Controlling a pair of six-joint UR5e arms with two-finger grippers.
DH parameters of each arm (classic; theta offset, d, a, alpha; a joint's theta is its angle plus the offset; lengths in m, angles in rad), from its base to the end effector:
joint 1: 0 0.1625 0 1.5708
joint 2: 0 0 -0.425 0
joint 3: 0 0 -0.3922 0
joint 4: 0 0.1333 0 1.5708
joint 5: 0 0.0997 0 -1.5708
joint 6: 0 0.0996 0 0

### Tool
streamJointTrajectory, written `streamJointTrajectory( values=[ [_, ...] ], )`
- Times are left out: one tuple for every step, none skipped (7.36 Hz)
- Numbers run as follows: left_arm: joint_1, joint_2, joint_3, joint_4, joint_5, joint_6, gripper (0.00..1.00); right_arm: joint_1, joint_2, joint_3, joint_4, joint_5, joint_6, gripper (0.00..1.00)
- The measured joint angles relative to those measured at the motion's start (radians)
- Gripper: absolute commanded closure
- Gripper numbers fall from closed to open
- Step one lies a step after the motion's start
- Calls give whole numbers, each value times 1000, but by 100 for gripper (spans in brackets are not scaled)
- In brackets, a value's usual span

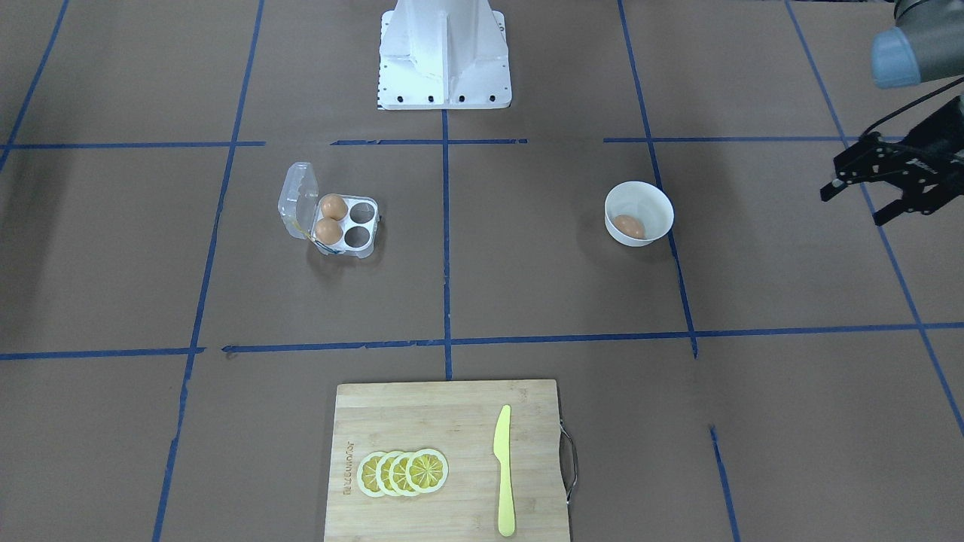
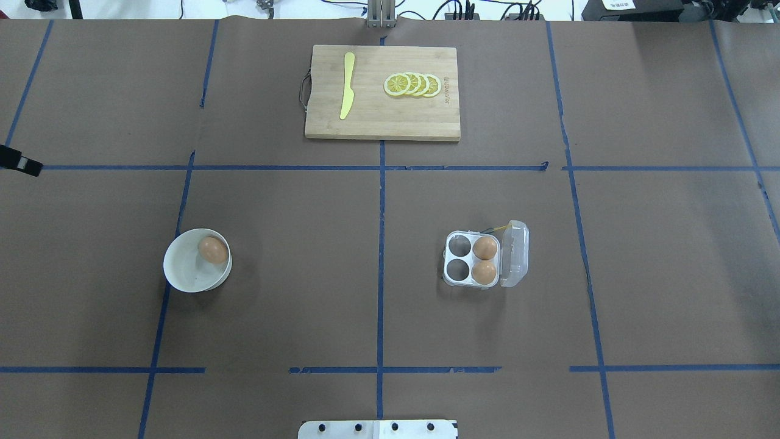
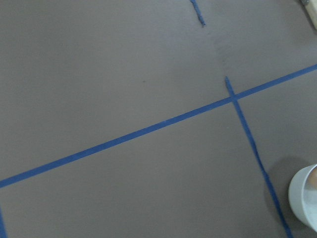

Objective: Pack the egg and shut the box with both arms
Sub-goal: 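Move the left gripper over the brown egg in the white bowl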

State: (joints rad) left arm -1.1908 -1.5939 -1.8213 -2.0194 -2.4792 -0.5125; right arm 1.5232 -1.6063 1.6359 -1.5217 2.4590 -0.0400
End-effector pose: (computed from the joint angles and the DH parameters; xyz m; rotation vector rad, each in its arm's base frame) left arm 0.1356 -0.4872 0.4615 0.2302 1.0689 0.2086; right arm 0.0331 -0.4834 0.6304 0.0701 -0.8885 -0.1167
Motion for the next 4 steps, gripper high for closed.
streamJointTrajectory(
  values=[
    [78,-43,-16,-5,17,-166,0,0,1,0,0,0,0,0],
    [155,-89,-26,-6,39,-329,0,0,2,0,0,0,0,0],
    [238,-126,-34,-6,84,-473,0,0,3,-1,0,2,1,0],
    [322,-151,-39,-6,149,-609,0,0,3,-1,0,5,1,0]
  ],
)
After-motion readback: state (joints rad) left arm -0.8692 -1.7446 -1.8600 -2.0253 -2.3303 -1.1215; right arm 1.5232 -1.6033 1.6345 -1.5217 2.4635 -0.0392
